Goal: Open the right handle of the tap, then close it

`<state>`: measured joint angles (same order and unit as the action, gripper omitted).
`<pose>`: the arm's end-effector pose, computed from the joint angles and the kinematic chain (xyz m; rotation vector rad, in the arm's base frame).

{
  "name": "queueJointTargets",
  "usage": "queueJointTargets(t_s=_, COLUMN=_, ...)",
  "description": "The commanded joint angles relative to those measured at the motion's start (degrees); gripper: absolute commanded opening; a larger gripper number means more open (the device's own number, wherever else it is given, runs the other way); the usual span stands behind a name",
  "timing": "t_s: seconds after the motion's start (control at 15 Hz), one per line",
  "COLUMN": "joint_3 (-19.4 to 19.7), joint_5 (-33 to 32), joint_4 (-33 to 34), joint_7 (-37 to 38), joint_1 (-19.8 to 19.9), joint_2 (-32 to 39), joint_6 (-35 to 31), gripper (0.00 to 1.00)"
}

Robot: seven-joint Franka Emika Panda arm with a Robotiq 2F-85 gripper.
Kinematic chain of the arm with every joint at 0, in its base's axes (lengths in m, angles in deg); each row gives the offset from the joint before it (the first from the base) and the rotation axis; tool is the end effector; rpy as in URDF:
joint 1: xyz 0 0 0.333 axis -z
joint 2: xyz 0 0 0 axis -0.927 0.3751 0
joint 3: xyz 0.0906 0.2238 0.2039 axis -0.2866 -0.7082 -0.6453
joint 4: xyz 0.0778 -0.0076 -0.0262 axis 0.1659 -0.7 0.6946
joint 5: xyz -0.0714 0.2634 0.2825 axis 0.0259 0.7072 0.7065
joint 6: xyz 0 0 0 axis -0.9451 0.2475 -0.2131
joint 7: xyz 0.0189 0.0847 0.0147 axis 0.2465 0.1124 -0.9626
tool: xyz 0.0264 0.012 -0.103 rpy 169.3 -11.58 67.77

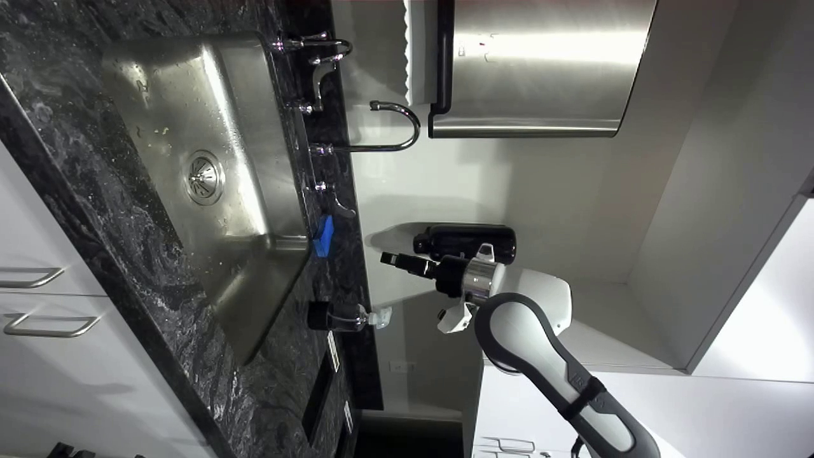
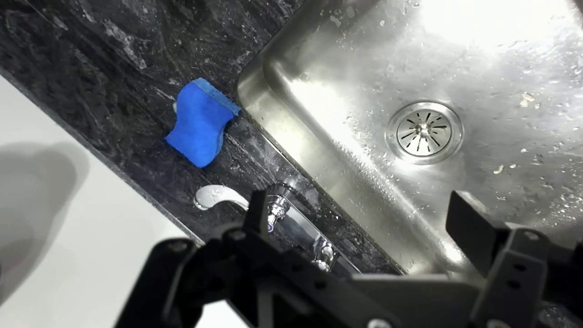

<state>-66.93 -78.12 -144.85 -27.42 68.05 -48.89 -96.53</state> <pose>0.5515 0.0204 0.3899 2.7617 0.7974 0.4522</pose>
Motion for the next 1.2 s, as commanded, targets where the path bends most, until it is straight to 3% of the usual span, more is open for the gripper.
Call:
queueJointTargets(t_s=0.0, joint_3=0.29, joint_5=0.08, joint_4=0.04, joint_7=-0.09, joint_1=-0.3, joint_2=-0.05, joint_6=0.11, gripper=1.0)
queueJointTargets(t_s=0.27, joint_3=0.29, joint_5=0.08, joint_4=0.04, joint_7=-0.08, joint_1=-0.3, joint_2=-0.17, joint_6=0.11, gripper=1.0)
queueJointTargets(t_s=0.53, joint_3=0.74, joint_5=-4.38, joint_4=3.43, joint_7=-3.28, joint_1=0.1, joint_2=4.15, joint_6=-3.92, gripper=1.0)
queueJointTargets(t_s=0.8, joint_3=1.16, joint_5=-5.52, joint_4=8.46, joint_7=-10.48, joint_1=0.82, joint_2=9.85, joint_6=-6.77, gripper=1.0)
queueJointTargets(t_s=1.13, joint_3=0.93, joint_5=-5.38, joint_4=16.53, joint_7=-20.82, joint_1=2.45, joint_2=17.24, joint_6=-5.32, gripper=1.0)
